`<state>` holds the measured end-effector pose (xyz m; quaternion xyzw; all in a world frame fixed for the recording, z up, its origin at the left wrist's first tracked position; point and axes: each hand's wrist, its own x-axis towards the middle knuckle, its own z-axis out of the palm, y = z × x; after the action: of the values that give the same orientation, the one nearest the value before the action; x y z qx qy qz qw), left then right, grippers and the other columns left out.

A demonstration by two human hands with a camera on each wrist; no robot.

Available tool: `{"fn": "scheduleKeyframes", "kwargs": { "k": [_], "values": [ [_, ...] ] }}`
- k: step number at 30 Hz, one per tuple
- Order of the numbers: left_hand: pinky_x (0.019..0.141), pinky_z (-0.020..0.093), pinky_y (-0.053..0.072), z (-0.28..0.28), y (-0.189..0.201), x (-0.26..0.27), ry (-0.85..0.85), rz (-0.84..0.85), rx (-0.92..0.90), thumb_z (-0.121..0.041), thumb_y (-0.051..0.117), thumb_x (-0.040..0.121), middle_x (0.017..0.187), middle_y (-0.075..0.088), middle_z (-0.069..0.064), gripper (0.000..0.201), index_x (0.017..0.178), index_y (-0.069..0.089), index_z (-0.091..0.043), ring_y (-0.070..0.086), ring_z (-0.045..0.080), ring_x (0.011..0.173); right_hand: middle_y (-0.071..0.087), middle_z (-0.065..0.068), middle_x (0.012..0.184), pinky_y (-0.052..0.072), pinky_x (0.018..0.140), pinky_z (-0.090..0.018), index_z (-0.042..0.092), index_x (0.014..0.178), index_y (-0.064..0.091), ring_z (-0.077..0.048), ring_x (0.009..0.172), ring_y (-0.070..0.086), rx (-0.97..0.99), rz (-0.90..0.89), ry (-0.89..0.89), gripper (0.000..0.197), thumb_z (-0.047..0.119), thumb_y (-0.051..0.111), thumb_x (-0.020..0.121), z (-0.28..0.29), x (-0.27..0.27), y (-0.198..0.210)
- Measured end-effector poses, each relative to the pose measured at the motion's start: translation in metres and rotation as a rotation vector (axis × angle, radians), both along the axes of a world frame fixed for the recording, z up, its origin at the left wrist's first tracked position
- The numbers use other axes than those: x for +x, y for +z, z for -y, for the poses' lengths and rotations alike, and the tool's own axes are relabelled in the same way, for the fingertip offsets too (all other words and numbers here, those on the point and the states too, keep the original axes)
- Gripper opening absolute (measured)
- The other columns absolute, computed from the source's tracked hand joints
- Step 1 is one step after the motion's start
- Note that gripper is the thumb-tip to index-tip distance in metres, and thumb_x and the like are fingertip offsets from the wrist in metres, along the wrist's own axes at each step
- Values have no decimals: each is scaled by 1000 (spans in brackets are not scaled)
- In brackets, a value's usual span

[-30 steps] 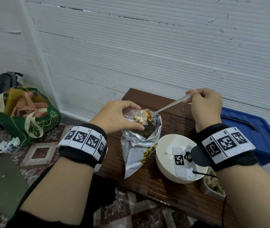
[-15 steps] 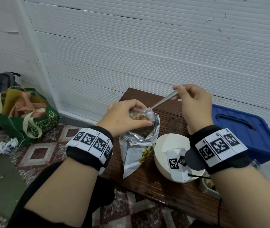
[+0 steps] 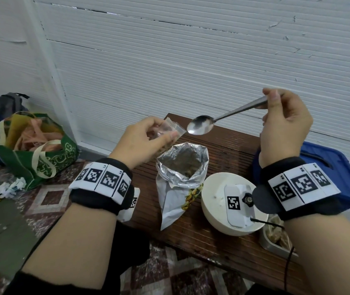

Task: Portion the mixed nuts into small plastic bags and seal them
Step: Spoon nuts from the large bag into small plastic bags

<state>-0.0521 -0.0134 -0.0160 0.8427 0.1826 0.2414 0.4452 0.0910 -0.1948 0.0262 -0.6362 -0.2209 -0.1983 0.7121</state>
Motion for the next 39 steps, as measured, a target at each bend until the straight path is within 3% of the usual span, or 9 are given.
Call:
{"fn": "scheduleKeyframes", "kwargs": {
  "k": [8, 12, 15, 18, 21, 26, 30, 35, 39],
  "values": [
    [74, 11, 47, 0, -3, -1, -99, -72, -13, -50, 65, 79, 101, 68, -13, 19, 91, 60, -37, 63, 6, 99, 62, 20, 73, 36, 60, -4, 22, 92, 73, 6, 63, 55, -550, 101, 111, 15, 27, 59, 93, -8, -16, -42],
    [84, 22, 51, 1, -4, 0, -123, -63, -41, -61, 61, 68, 100, 70, -12, 35, 92, 62, -35, 64, 5, 97, 63, 15, 73, 40, 66, -26, 23, 98, 75, -11, 66, 53, -763, 263, 201, 16, 22, 61, 92, -12, -26, -69],
    [87, 31, 55, 1, -5, 0, -125, -59, -59, -63, 63, 66, 98, 71, -10, 39, 92, 63, -34, 66, 5, 94, 68, 7, 74, 42, 70, -32, 22, 94, 75, -16, 74, 57, -828, 269, 268, 14, 23, 61, 91, -15, -31, -82],
    [86, 37, 57, 2, -5, 0, -122, -72, -56, -64, 62, 65, 96, 72, -10, 40, 92, 64, -34, 68, 9, 92, 69, 1, 75, 48, 73, -36, 21, 91, 74, -20, 77, 60, -838, 175, 299, 13, 25, 61, 91, -18, -36, -87],
    [88, 39, 56, 2, -5, 1, -123, -77, -59, -60, 65, 69, 96, 72, -9, 35, 92, 64, -34, 68, 10, 93, 67, 2, 71, 48, 70, -22, 17, 85, 73, -13, 72, 61, -731, 29, 291, 14, 21, 61, 92, -19, -37, -81],
    [87, 26, 53, 0, -6, 0, -124, -68, -45, -58, 66, 70, 95, 72, -9, 31, 90, 65, -35, 66, 5, 94, 66, 0, 69, 37, 54, -9, 15, 83, 70, -10, 61, 54, -554, -161, 166, 19, 15, 56, 94, -14, -29, -68],
    [78, 21, 54, 1, -5, 0, -113, -51, -46, -56, 67, 71, 95, 71, -7, 35, 95, 66, -31, 66, 10, 89, 62, 11, 68, 36, 52, 0, 13, 82, 69, 5, 56, 53, -477, -265, 45, 21, 14, 52, 95, -9, -17, -61],
    [55, 8, 44, 0, 2, -5, -78, -29, -75, -54, 71, 65, 91, 67, -10, 32, 91, 61, -37, 61, 1, 79, 58, 15, 60, 34, 55, -20, 15, 75, 70, -3, 55, 44, -442, -357, -30, 27, 16, 52, 95, -4, -1, -56],
    [51, 9, 40, -6, 1, -8, -55, -50, -65, -48, 78, 64, 88, 65, -13, 30, 89, 63, -37, 59, 1, 77, 57, 16, 64, 36, 71, -20, 13, 79, 71, 2, 63, 48, -421, -356, -62, 26, 15, 51, 95, 2, 8, -41]
  ]
}}
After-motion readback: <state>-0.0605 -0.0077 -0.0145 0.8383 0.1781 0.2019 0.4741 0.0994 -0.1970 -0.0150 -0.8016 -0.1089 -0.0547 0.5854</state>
